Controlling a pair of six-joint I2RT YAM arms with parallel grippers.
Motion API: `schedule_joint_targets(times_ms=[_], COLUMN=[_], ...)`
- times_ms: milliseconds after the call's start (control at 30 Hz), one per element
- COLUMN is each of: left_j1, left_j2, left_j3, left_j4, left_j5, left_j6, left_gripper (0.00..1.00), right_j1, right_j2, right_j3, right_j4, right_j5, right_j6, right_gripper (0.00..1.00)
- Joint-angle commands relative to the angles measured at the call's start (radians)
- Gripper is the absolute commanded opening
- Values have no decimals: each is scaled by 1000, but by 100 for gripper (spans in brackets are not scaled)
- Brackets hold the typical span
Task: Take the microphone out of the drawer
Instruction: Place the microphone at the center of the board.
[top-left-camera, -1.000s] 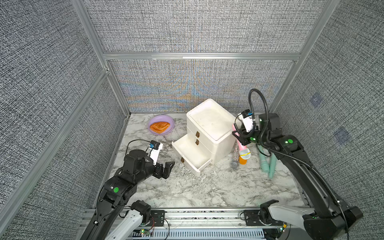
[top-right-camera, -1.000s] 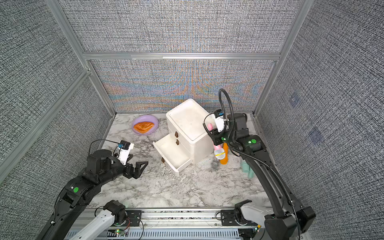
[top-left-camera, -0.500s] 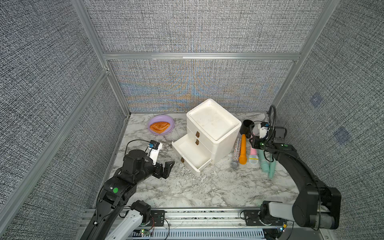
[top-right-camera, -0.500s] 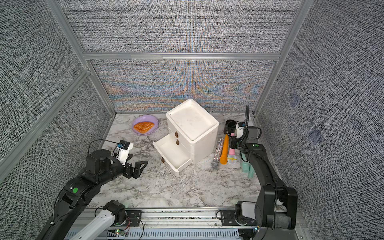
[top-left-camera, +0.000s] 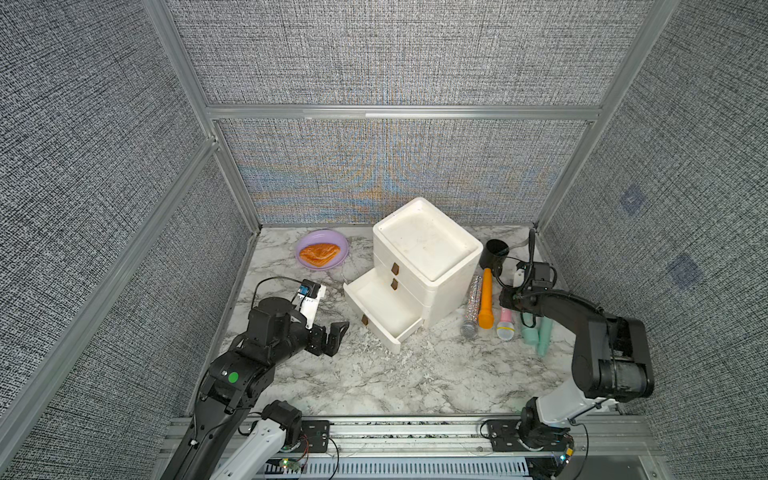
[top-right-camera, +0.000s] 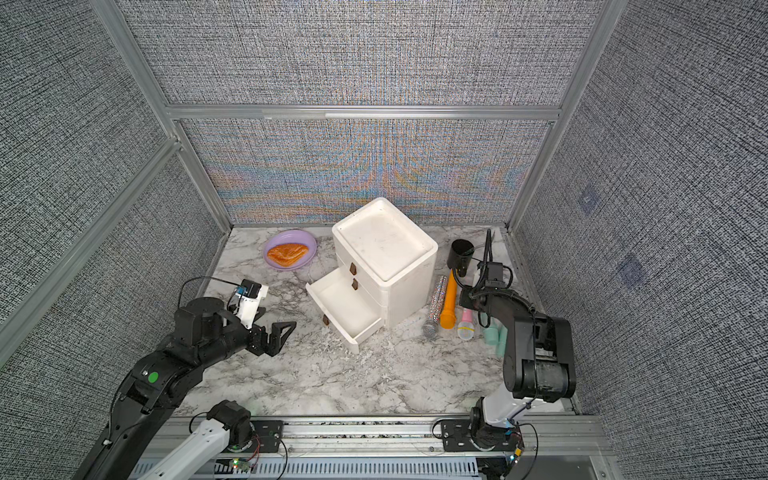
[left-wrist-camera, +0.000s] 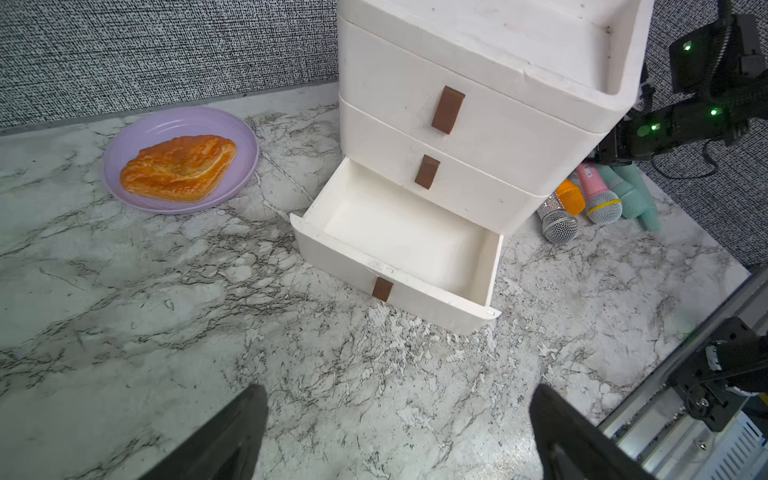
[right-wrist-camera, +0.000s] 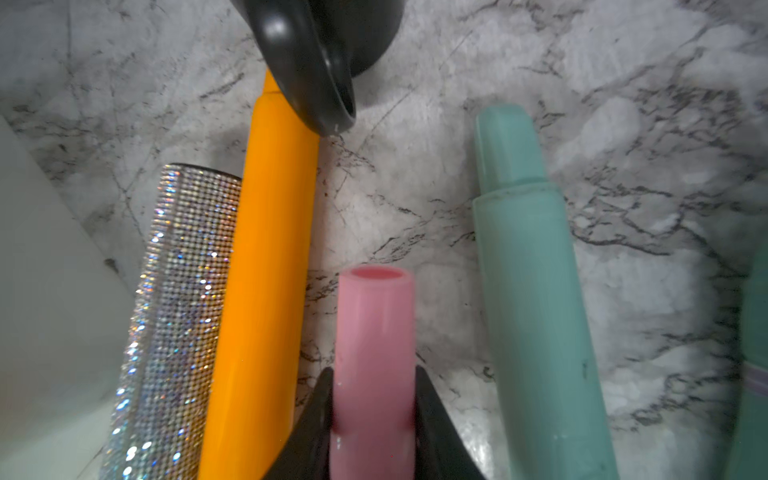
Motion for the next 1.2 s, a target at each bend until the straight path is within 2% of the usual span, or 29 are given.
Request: schedule_joint_targets(times_ms=[0, 133, 267, 400, 667, 700, 733, 767, 967, 1167], left_j1=[2, 3, 3, 3, 2, 3, 3, 2, 3, 3], left_j2=[-5, -8, -3, 2, 91, 110, 127, 143, 200, 268], left_j3=[3, 3, 3, 5, 15, 12, 7, -5, -26, -57], left_j4=[34, 35, 35, 34, 97, 115, 137, 174, 251, 222], left_j5=[11, 8, 12, 10, 30, 35, 60, 90, 39, -112], left_j6=[2, 1, 1, -5, -94, -110, -103, -76, -151, -203], left_gripper=[100, 100, 100, 100, 100, 100, 100, 100, 100, 100], right_j1=[3, 20, 37, 54, 92, 101, 106, 110, 99, 43], right_j2=[31, 48, 25, -29, -194, -225, -249, -277, -371, -350], right_j3=[12, 17, 12, 16, 18, 18, 21, 29, 143, 303], right_j4=[47, 41, 30, 2, -76, -88, -98, -111, -195, -229], right_j5=[30, 45, 65, 102, 109, 103, 95, 78, 71, 18], right_j6=[15, 13, 13, 9, 15, 15, 16, 14, -6, -37], right_gripper=[24, 30, 48, 59, 67, 73, 88, 97, 98, 98])
